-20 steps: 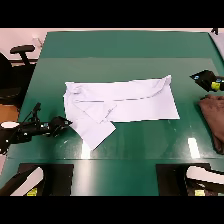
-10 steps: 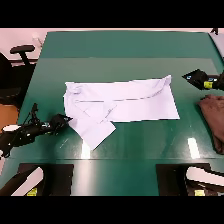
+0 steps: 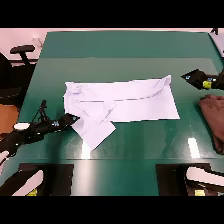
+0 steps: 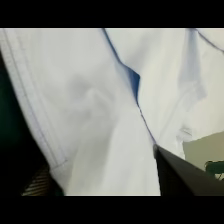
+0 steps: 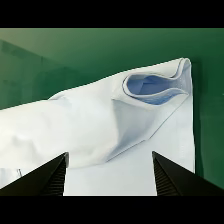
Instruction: Fold the shirts.
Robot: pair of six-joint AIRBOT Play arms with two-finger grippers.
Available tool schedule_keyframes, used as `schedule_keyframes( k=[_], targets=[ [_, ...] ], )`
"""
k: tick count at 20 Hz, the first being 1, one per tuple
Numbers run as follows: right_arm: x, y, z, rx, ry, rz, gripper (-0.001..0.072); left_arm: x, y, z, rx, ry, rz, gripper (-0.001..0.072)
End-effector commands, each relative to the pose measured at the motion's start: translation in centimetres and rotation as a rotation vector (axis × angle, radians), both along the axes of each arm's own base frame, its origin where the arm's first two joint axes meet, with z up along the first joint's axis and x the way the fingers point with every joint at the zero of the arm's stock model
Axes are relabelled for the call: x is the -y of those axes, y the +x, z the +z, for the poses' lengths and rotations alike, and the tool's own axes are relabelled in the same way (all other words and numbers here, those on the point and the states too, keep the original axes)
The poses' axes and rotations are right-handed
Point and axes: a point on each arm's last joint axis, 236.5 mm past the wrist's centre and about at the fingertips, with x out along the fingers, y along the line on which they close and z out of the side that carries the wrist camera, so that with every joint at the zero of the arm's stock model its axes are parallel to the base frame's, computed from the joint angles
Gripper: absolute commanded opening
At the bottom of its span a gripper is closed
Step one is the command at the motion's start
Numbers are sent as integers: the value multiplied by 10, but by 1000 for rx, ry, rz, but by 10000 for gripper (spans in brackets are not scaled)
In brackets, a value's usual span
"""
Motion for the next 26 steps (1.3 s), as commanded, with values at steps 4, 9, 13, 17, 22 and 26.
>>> schedule_keyframes(
  k=[4, 9, 13, 17, 22, 26],
  targets=[
    [0, 0, 0, 0, -1, 2, 592, 7, -3, -3, -21, -1, 0, 397],
    [-4, -28, -24, -128, -40, 77, 592, 3, 10, 6, 28, 24, -1, 21],
    [-1, -87, -88, -405, -45, 116, 592, 2, 27, 24, 81, 30, -4, 21],
    [15, -131, -130, -529, 57, 14, 592, 2, 35, 34, 110, 36, -18, 21],
    [34, -159, -148, -555, 110, -45, 592, 3, 34, 35, 109, 32, -23, 21],
    [21, -156, -157, -550, 83, -5, 592, 7, 31, 35, 103, 21, -36, 21]
  ],
)
